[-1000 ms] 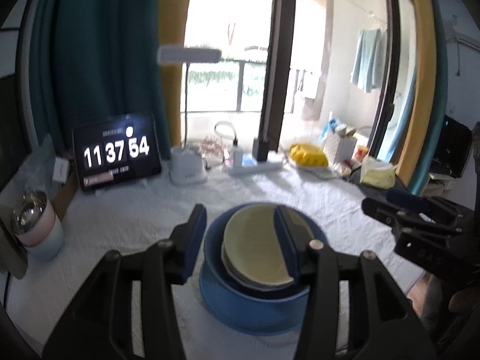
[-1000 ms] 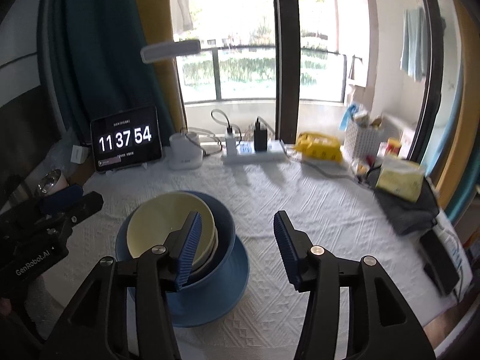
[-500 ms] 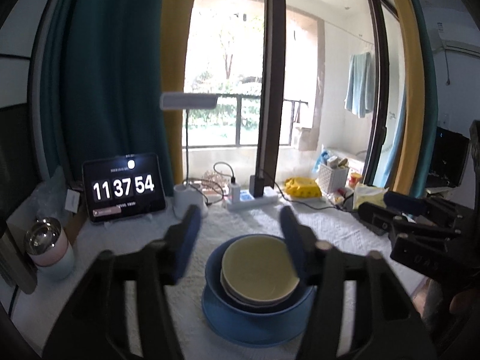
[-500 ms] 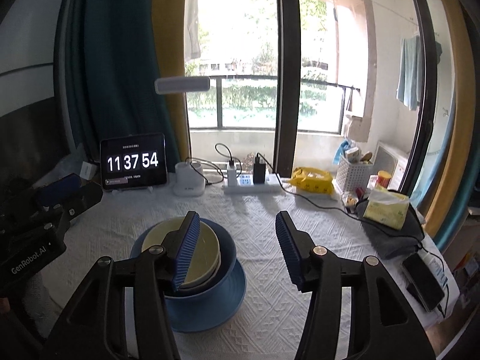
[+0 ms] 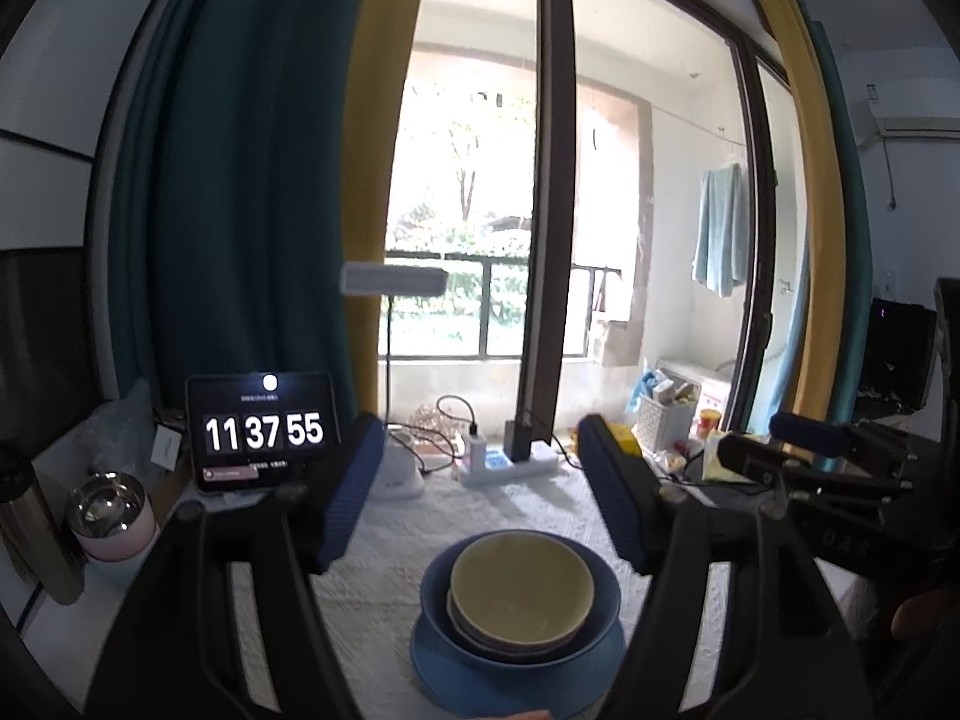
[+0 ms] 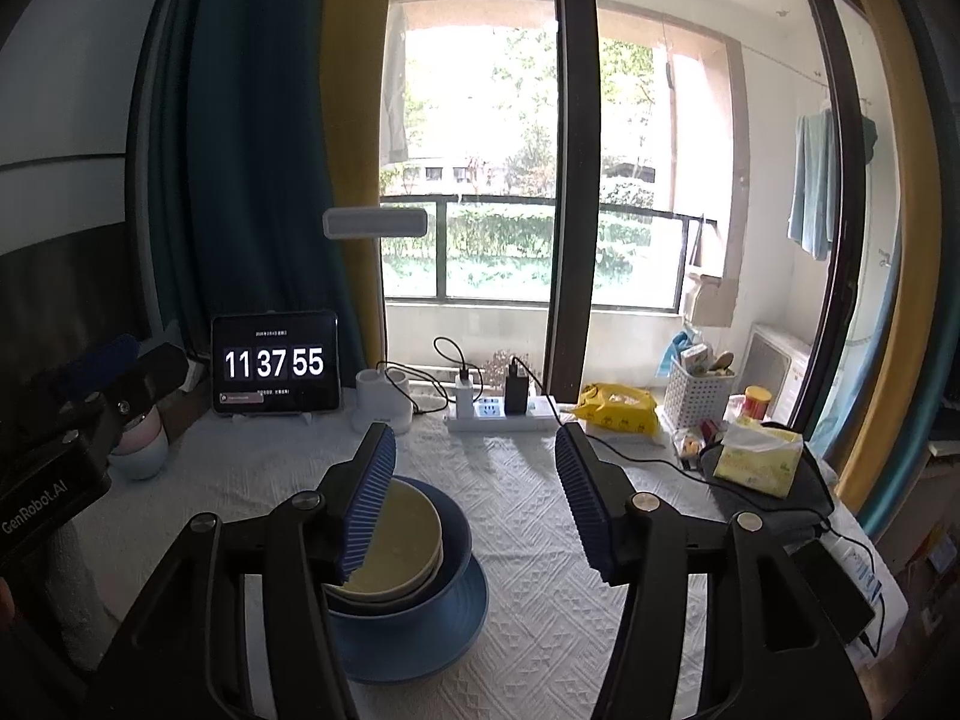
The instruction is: Organize plates and bowls
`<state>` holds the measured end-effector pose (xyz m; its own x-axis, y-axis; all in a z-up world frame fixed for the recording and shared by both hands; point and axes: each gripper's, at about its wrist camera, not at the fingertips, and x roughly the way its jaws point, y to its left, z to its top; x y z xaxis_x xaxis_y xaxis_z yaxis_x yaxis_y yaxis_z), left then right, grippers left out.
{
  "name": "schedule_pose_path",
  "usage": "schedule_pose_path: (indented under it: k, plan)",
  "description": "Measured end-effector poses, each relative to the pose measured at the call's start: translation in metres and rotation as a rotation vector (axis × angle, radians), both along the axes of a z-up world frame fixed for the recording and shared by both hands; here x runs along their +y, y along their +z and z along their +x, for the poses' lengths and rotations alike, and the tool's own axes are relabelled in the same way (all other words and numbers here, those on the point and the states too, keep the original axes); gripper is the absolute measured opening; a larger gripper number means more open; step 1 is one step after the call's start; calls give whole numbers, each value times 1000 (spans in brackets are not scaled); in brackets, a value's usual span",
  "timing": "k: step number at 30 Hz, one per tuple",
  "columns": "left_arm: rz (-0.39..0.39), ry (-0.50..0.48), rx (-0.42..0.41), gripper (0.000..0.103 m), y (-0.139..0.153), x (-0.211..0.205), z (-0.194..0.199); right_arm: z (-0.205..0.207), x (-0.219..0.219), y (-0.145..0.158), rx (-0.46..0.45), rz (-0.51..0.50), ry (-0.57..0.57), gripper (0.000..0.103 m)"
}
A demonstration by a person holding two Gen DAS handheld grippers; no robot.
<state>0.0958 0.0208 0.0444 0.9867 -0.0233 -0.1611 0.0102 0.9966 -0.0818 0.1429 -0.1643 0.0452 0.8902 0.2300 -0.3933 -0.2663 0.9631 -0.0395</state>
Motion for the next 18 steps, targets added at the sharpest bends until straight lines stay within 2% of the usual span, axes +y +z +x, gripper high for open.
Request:
schedule_pose_path:
  k: [12,18]
  plan:
    - [32,-5,-66,87,6,-5,-10,-9,-3,13,-60,17,-5,64]
    - [30,-16,-89,89,9,-5,-13,-11,-2,20,-87,28,0,64]
